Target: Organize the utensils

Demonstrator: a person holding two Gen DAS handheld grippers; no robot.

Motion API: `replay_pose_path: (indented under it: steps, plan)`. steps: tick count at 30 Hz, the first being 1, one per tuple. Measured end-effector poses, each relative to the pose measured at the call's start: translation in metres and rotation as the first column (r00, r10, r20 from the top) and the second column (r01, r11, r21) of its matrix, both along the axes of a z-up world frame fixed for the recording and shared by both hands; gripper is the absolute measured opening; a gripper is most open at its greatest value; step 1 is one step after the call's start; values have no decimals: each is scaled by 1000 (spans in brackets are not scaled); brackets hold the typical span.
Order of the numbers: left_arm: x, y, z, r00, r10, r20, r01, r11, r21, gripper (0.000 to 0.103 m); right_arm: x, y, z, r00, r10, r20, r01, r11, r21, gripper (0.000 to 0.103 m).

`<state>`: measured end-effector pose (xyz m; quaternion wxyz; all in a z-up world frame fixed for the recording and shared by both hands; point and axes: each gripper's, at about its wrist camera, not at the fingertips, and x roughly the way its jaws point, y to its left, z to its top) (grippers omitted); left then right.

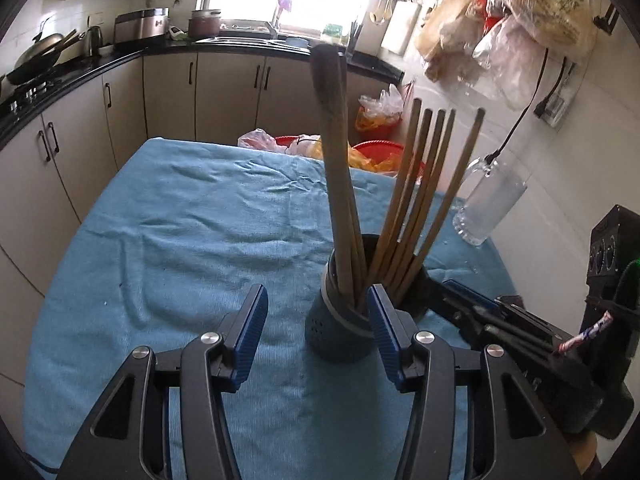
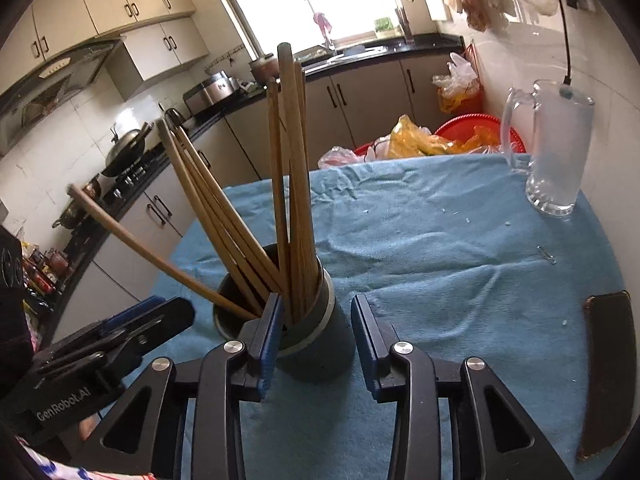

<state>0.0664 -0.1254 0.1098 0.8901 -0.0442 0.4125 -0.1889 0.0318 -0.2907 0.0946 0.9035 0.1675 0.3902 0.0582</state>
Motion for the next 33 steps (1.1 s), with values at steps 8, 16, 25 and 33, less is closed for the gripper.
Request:
replay_pose_path:
  steps: [8, 16, 25, 33]
  plan:
    - [27, -10, -19, 995, -20, -98, 20, 1000, -4, 34, 20, -7, -15, 999, -5, -53, 9, 997, 78, 27]
    - [29, -14, -20, 992, -20, -122, 17, 999, -27, 13, 19, -3, -3, 998, -12, -58, 17, 997, 78, 14]
    - [18, -14, -18, 989, -19, -145, 13, 999, -43, 10, 5, -2, 2, 998, -12, -60, 16, 998, 68, 12]
    - [-1, -18, -16, 992, -31, -122, 31, 1000, -3, 10, -13, -2, -3, 999, -10, -42, 11, 999, 40, 12]
